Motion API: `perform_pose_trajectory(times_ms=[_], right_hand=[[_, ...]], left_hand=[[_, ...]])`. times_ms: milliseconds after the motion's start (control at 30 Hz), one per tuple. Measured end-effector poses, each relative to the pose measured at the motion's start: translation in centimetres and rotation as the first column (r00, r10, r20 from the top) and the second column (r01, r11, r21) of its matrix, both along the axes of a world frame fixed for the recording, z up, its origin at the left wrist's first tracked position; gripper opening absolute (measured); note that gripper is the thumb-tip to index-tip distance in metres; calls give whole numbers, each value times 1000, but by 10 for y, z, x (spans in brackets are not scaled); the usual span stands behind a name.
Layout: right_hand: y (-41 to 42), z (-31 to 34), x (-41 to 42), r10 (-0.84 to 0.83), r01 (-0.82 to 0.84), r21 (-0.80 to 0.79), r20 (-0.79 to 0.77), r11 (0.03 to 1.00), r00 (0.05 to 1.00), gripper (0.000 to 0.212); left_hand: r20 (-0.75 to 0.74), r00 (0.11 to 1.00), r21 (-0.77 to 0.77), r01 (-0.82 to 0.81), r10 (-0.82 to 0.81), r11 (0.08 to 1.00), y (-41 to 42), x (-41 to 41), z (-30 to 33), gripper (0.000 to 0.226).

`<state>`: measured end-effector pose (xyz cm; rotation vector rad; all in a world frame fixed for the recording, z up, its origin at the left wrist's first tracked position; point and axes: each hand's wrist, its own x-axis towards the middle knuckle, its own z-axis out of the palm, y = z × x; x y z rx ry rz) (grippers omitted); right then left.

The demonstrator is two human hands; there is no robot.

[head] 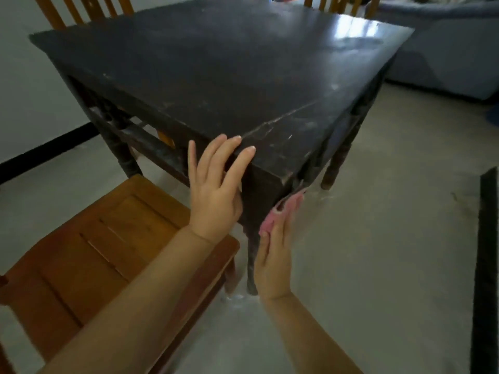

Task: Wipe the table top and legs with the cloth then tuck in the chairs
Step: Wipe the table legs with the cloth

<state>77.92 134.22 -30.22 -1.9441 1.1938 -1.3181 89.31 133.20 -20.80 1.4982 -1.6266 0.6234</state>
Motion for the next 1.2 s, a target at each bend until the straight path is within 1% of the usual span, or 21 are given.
perform_pose_trajectory(times_ms=[100, 167, 200, 267, 300, 367, 400, 433, 500, 533, 600, 700, 767, 867, 967, 1033, 1067, 1100, 1133, 1167, 1200], right_hand=[[-1, -68, -12, -22, 18, -72, -57, 997, 998, 50], [0, -94, -24, -28, 18, -101, -91, 995, 995, 43], [0, -101, -30, -16, 0, -111, -150, 994, 989, 41], [3, -96, -46, 66, -88, -86, -235, 992, 970, 41], [6, -85, -53, 48, -77, -133, -209, 988, 977, 41], [14, -52, -56, 15, -21, -249, -26, 968, 1000, 45], [17, -36, -52, 13, -7, -328, 14, 945, 1000, 47], [15, -20, -45, 0, 2, -408, 4, 913, 1000, 47], [9, 4, -26, -72, 12, -534, -92, 846, 993, 50], [2, 7, -16, -113, 9, -561, -151, 828, 982, 53], [-11, -4, -3, -188, 17, -583, -234, 812, 954, 51], [-15, -37, 2, -262, 47, -585, -289, 810, 921, 48], [-13, -66, -4, -284, 27, -586, -352, 810, 892, 49], [-11, -98, -15, -230, -50, -551, -427, 833, 874, 56], [-18, -108, -16, -174, -71, -502, -423, 862, 889, 73], [-15, -113, -22, -97, -123, -447, -439, 886, 893, 86], [-12, -124, -29, -39, -184, -415, -474, 891, 880, 89], [-6, -137, -39, 59, -275, -351, -518, 895, 853, 86], [-2, -151, -50, 128, -352, -303, -569, 886, 812, 76], [1, -162, -60, 201, -398, -257, -558, 881, 805, 60], [-1, -169, -71, 200, -370, -250, -517, 895, 832, 46]], left_hand=[[31, 999, -135, 46, -42, 990, -14, 9, -6, 30], [17, 995, -202, 102, -101, 974, -18, 8, -6, 38], [-2, 990, -218, 134, -138, 967, -18, 7, -7, 42], [-53, 979, -215, 183, -198, 959, -13, 5, -8, 48], [-69, 973, -203, 201, -219, 958, -10, 5, -8, 50], [-78, 969, -170, 218, -233, 961, -6, 9, -6, 54], [-80, 969, -149, 220, -234, 964, -3, 10, -3, 54], [-78, 969, -130, 222, -233, 966, 0, 12, 1, 53], [-55, 972, -105, 222, -228, 969, 5, 15, 8, 53], [-36, 974, -97, 218, -222, 971, 5, 17, 10, 53], [-7, 978, -102, 206, -208, 973, 5, 19, 12, 53], [-14, 978, -145, 205, -209, 968, 0, 20, 8, 51], [-50, 974, -172, 209, -220, 963, -2, 18, 4, 50], [-92, 970, -181, 207, -226, 961, 0, 14, 1, 51], [-106, 969, -169, 202, -222, 965, 6, 5, -9, 56], [-187, 959, -140, 190, -215, 972, 12, 3, -31, 58], [-242, 953, -104, 163, -184, 981, 17, 3, -47, 59], [-285, 948, -49, 133, -142, 990, 22, 4, -65, 62], [-305, 947, 19, 114, -103, 993, 27, 5, -83, 65], [-300, 951, 92, 107, -75, 990, 30, 7, -99, 65], [-272, 961, 159, 97, -51, 982, 32, 8, -114, 64]])
